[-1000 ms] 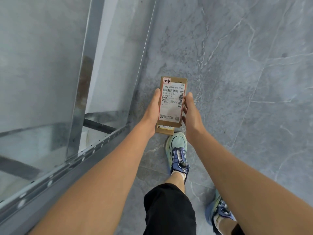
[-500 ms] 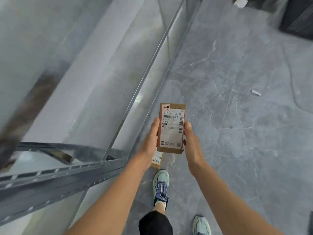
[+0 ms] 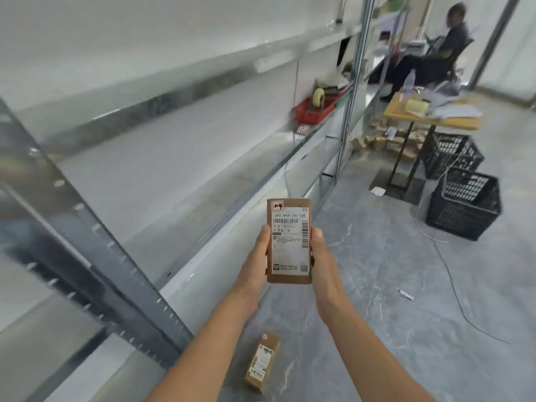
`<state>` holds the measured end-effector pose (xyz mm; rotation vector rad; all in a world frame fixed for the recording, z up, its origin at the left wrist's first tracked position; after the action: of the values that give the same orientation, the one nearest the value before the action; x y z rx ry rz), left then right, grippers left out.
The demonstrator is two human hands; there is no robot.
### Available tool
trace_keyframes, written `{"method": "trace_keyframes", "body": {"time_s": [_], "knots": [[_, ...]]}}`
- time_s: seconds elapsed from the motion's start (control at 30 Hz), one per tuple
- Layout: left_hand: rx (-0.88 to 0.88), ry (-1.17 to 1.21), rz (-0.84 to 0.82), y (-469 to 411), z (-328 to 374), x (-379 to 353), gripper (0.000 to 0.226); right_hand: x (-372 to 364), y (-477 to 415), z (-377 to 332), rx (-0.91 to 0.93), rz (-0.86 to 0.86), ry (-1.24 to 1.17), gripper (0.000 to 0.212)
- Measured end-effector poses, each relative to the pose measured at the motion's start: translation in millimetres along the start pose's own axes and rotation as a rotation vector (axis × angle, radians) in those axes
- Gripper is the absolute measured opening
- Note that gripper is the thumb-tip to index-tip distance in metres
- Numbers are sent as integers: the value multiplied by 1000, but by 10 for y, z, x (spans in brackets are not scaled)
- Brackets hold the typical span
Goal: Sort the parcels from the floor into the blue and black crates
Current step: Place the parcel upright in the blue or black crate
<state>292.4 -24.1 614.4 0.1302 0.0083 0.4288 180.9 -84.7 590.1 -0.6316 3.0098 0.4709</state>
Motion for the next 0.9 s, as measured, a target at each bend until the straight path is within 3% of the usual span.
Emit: {"method": "trace_keyframes", "body": {"time_s": [0.23, 0.5, 0.8, 0.9], "knots": [[-204, -24, 27, 761, 1142, 99, 59, -136, 834, -1041, 168, -45, -1, 54], [-351, -77, 85, 1679, 1965, 542, 54, -655, 1732, -1754, 295, -108, -21, 52], [-453, -144, 190, 2799, 2336, 1433, 40, -1633, 2764, -1892, 380, -223, 0, 48], [-461, -152, 270, 3124, 2327, 1770, 49, -1977, 3015, -1845, 390, -294, 10, 47]]}}
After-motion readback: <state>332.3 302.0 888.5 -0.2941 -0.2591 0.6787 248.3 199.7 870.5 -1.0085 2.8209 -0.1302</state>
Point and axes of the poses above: each hand's wrist, its own y-axis away from the middle knuckle, its own x-axis out of the back of the hand, z = x × y, the point moved 6 cm from there along -y, towards the middle knuckle, and after that the axes turned 8 degrees about -x, right-handed, at the moved point
